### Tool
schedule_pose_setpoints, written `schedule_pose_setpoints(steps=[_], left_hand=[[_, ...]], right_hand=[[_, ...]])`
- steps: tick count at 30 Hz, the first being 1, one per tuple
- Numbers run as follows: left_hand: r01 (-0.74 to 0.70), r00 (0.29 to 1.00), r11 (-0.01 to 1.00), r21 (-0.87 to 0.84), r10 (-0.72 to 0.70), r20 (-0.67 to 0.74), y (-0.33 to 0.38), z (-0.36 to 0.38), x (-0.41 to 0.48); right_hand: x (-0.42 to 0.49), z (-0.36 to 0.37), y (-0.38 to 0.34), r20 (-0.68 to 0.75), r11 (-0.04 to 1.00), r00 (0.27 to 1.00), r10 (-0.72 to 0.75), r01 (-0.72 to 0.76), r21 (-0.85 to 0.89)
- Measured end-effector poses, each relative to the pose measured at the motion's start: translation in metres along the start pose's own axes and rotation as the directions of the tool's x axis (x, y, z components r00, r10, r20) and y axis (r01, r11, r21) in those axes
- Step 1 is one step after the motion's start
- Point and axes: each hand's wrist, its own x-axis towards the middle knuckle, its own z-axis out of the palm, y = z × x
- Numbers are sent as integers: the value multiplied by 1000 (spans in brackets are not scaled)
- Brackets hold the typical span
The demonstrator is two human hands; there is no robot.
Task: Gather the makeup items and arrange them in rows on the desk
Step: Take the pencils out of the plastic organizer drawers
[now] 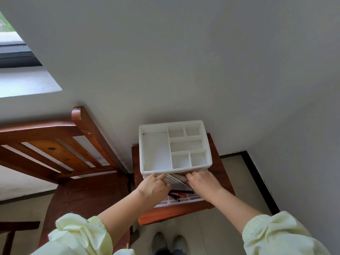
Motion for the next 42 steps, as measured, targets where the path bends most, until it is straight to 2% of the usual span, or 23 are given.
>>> schedule_pose_setpoints(steps=[4,8,13,20,25,32,42], left_hand=[[81,996,995,-49,-80,27,-6,-14,-17],[137,988,988,-66,-132,75,-16,-17,-32],[157,982,986,-60,-149,116,-22,-14,-43],[200,968,979,-33,-193,158,-19,-17,-54],[231,957,973,1,-227,180,-14,-17,-56],[256,944,966,11,-253,212,-12,-15,-59],[292,932,956,-36,-276,237,-15,-8,-63]], right_hand=[[-1,2,-7,-72,994,997,18,-10,108],[-1,-1,-19,-16,990,999,35,-32,140],[9,-12,-40,71,992,993,98,-103,74],[20,-34,-54,155,998,987,34,-25,-64],[33,-35,-64,219,996,973,67,-53,-70],[35,-28,-59,264,981,963,58,-5,-196],[27,0,-50,267,976,942,204,-174,-131]])
